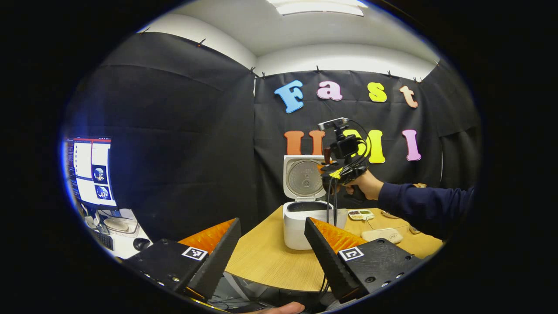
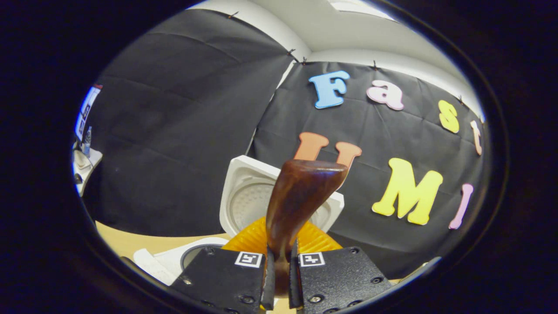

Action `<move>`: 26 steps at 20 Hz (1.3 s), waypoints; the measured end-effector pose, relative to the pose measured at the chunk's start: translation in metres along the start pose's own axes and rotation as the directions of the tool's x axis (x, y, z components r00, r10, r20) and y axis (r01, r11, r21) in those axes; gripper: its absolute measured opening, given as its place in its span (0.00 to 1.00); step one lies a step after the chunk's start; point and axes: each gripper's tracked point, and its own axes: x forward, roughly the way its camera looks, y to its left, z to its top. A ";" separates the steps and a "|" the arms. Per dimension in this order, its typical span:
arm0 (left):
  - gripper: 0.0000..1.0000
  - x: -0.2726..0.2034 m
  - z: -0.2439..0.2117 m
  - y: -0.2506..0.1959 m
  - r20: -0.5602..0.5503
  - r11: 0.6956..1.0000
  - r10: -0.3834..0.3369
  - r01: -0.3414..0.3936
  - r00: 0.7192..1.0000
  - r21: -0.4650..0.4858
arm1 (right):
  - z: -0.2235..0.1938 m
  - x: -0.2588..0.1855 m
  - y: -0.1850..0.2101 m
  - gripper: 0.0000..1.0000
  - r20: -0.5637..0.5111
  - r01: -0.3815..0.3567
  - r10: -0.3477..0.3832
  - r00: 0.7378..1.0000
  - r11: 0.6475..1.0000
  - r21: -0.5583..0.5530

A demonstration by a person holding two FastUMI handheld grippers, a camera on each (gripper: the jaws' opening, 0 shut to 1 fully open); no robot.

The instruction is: Close the left gripper, press the button to open the rice cooker; take a wooden spoon from the chopstick holder with the right hand, scoop a spoonful of rice and pour it into the rice cooker, then put the wooden spoon back into the chopstick holder.

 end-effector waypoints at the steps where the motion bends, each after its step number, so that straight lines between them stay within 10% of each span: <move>1: 0.94 0.001 -0.001 -0.004 -0.001 1.000 -0.010 0.010 1.000 0.001 | 0.001 -0.011 -0.015 0.18 0.001 0.008 -0.008 1.000 1.000 0.020; 14: 0.94 0.050 0.007 -0.089 0.024 0.991 -0.134 0.134 0.991 -0.008 | -0.031 -0.172 -0.205 0.19 -0.065 0.184 -0.173 0.983 0.956 0.229; 26: 0.94 0.093 0.014 -0.168 0.042 0.977 -0.215 0.215 0.976 -0.002 | -0.126 -0.292 -0.347 0.20 -0.195 0.468 -0.431 0.881 0.852 0.233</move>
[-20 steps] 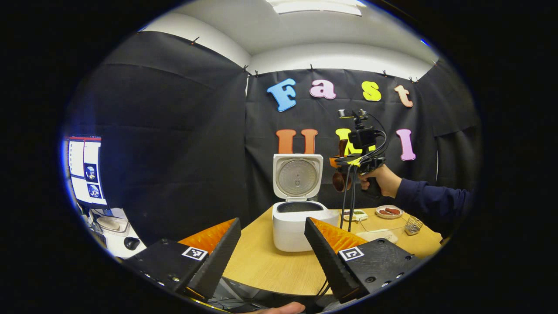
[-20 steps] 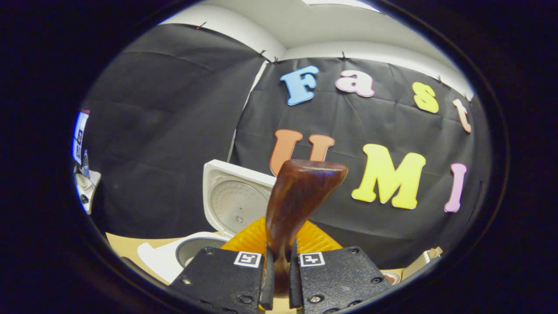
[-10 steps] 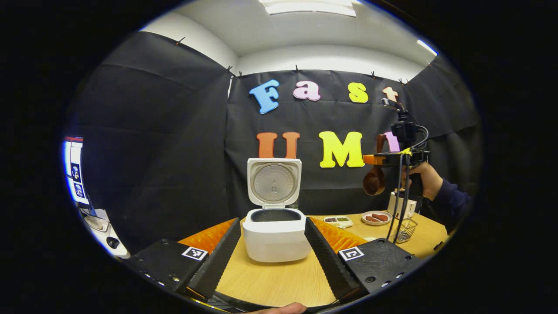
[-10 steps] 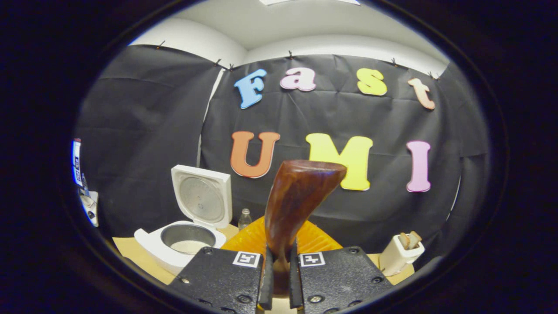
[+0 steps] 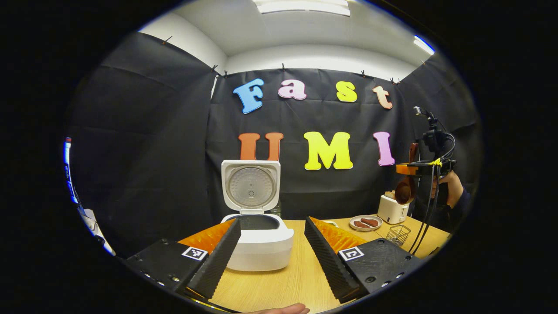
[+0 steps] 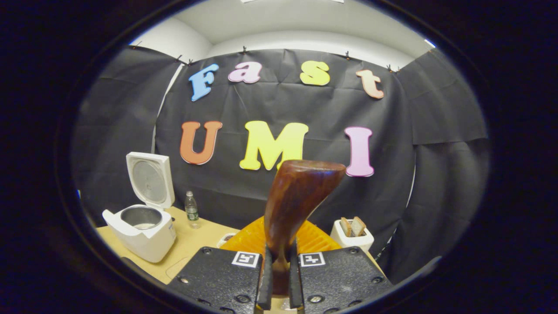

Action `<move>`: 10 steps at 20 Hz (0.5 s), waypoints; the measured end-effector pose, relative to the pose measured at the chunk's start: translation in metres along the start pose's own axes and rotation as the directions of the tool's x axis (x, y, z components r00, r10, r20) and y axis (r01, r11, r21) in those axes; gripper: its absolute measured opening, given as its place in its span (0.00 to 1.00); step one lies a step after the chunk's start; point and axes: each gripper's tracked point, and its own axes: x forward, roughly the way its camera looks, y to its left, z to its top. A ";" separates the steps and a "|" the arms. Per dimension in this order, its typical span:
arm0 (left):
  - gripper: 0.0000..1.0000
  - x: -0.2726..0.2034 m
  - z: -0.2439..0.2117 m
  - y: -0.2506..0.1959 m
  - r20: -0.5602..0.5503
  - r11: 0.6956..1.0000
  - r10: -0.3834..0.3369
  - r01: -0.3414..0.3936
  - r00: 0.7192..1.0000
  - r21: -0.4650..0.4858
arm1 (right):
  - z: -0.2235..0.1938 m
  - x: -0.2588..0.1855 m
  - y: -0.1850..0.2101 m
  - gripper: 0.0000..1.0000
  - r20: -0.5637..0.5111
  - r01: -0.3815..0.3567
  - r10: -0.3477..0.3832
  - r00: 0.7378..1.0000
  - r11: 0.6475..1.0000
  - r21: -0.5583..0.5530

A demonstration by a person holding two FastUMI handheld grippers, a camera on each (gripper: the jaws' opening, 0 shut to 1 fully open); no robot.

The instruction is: Close the left gripper, press the button to open the rice cooker; take a wooden spoon from the chopstick holder with the right hand, scoop a spoonful of rice and pour it into the rice cooker, then put the wooden spoon back into the chopstick holder.

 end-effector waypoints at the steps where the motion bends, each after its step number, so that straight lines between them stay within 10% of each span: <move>1: 0.94 0.002 0.001 -0.005 0.001 1.000 -0.004 0.004 1.000 0.002 | -0.009 0.000 -0.009 0.20 -0.005 0.013 -0.013 1.000 1.000 0.009; 10: 0.94 0.029 -0.001 -0.028 -0.027 0.999 0.006 -0.005 1.000 0.049 | -0.116 0.031 -0.049 0.22 -0.129 0.049 -0.043 0.991 0.997 0.051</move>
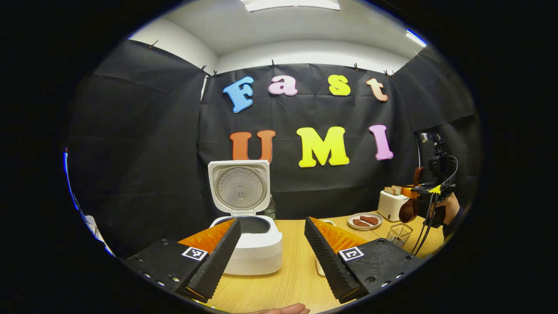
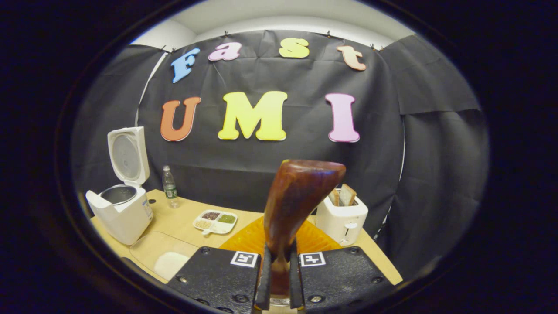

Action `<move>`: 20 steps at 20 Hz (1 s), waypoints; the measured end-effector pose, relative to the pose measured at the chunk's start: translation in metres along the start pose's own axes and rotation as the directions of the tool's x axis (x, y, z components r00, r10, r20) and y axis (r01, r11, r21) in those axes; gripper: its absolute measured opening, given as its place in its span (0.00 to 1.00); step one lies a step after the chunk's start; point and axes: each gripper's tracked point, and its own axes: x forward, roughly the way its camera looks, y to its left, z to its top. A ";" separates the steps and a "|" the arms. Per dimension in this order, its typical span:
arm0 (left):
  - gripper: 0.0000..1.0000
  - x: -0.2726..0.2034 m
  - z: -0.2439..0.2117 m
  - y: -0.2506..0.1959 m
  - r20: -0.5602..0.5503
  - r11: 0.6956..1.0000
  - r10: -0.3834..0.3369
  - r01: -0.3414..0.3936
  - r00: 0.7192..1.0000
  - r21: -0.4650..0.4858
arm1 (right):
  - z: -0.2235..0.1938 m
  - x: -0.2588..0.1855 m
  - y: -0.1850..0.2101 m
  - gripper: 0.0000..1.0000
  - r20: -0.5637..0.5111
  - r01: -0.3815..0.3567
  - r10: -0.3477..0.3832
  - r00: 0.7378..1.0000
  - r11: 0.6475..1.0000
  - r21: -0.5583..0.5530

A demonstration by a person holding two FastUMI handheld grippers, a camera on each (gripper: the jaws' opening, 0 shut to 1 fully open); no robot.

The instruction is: Close the left gripper, press the button to open the rice cooker; take a wooden spoon from the chopstick holder with the right hand, scoop a spoonful of rice and pour it into the rice cooker, then put the wooden spoon back into the chopstick holder.

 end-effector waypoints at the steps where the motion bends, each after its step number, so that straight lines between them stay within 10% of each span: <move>1: 0.94 0.002 0.003 -0.001 0.000 1.000 0.002 -0.002 1.000 -0.005 | -0.005 0.001 -0.001 0.22 -0.002 -0.009 0.009 1.000 1.000 0.016; 6: 0.94 0.015 0.014 -0.001 0.003 1.000 0.011 -0.011 1.000 -0.023 | -0.014 0.004 -0.018 0.36 0.020 -0.020 0.019 1.000 0.997 0.079; 7: 0.94 0.019 0.017 0.000 0.003 1.000 0.019 -0.018 1.000 -0.025 | -0.010 -0.002 -0.026 0.58 0.043 0.004 -0.008 0.999 0.997 0.078; 11: 0.84 0.033 0.025 0.002 -0.005 0.999 0.031 -0.031 1.000 -0.032 | 0.015 -0.028 -0.037 0.89 0.108 0.057 -0.062 0.992 0.997 0.043; 12: 0.94 0.037 0.028 0.006 -0.003 0.999 0.039 -0.039 0.999 -0.029 | 0.020 -0.035 -0.037 0.98 0.119 0.063 -0.067 0.991 0.997 0.034; 20: 0.94 0.083 0.079 0.030 0.041 0.999 0.037 -0.037 0.998 0.005 | 0.045 -0.101 -0.020 1.00 0.157 0.034 -0.044 0.987 0.997 0.064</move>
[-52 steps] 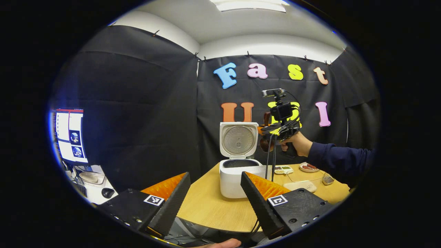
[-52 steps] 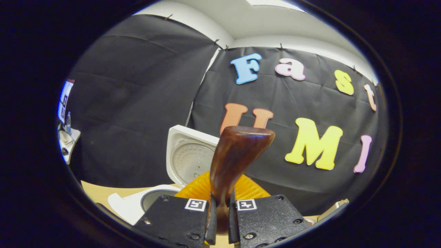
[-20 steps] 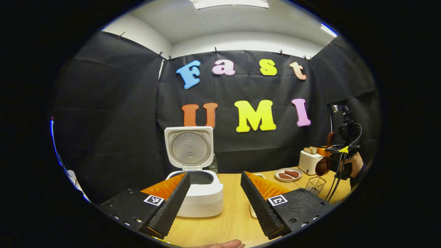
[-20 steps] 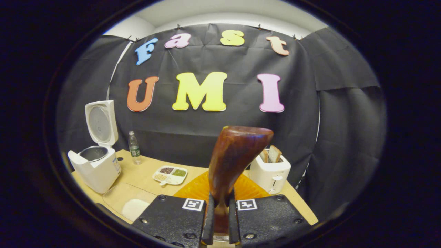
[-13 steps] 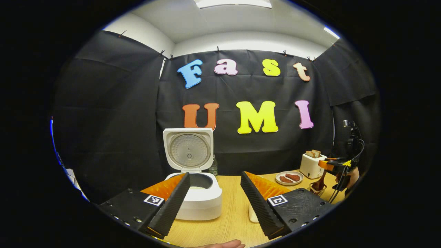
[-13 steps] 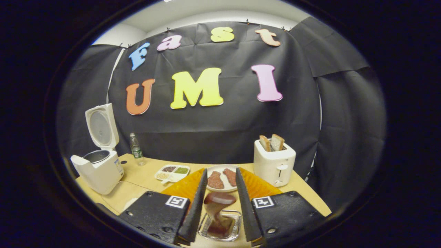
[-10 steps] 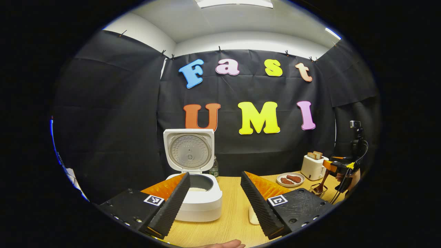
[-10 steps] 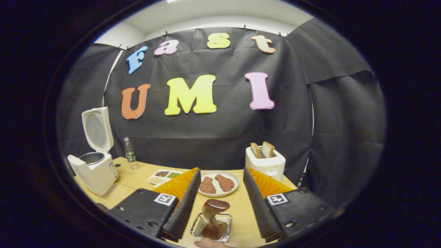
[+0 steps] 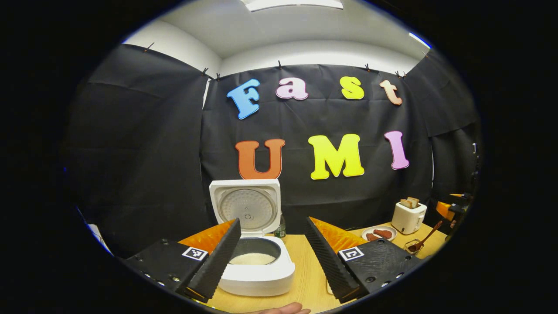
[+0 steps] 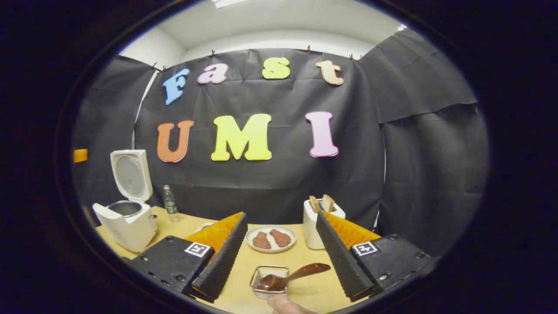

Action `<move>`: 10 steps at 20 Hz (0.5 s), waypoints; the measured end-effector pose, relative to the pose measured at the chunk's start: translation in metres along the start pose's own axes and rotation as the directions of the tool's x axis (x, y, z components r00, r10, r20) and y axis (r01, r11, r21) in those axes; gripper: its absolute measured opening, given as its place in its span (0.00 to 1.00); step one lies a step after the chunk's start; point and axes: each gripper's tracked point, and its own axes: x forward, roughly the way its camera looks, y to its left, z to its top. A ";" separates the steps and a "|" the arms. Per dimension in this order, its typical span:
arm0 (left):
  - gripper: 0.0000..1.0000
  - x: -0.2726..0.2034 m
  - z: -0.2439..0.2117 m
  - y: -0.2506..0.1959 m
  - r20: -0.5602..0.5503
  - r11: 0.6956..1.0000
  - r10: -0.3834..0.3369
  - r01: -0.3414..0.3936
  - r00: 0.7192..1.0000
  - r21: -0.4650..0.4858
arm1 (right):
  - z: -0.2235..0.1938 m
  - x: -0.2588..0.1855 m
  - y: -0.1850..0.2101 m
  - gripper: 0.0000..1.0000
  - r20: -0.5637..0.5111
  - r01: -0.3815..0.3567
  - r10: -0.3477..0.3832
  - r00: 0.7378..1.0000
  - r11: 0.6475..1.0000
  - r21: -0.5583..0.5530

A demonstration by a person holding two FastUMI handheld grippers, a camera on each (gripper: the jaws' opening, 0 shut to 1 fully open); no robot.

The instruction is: Close the left gripper, press the button to open the rice cooker; take a wooden spoon from the chopstick holder with the right hand, scoop a spoonful of rice and pour it into the rice cooker, then put the wooden spoon back into the chopstick holder.

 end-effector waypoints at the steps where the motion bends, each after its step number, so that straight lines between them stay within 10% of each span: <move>1: 0.93 0.009 0.007 0.001 0.011 1.000 -0.014 0.014 1.000 0.008 | 0.003 -0.006 0.001 1.00 0.009 -0.006 0.006 1.000 1.000 0.007; 10: 0.92 0.137 0.054 0.031 0.089 0.996 -0.016 0.009 0.996 0.084 | -0.008 -0.027 0.015 1.00 0.008 -0.037 0.037 0.999 0.999 -0.005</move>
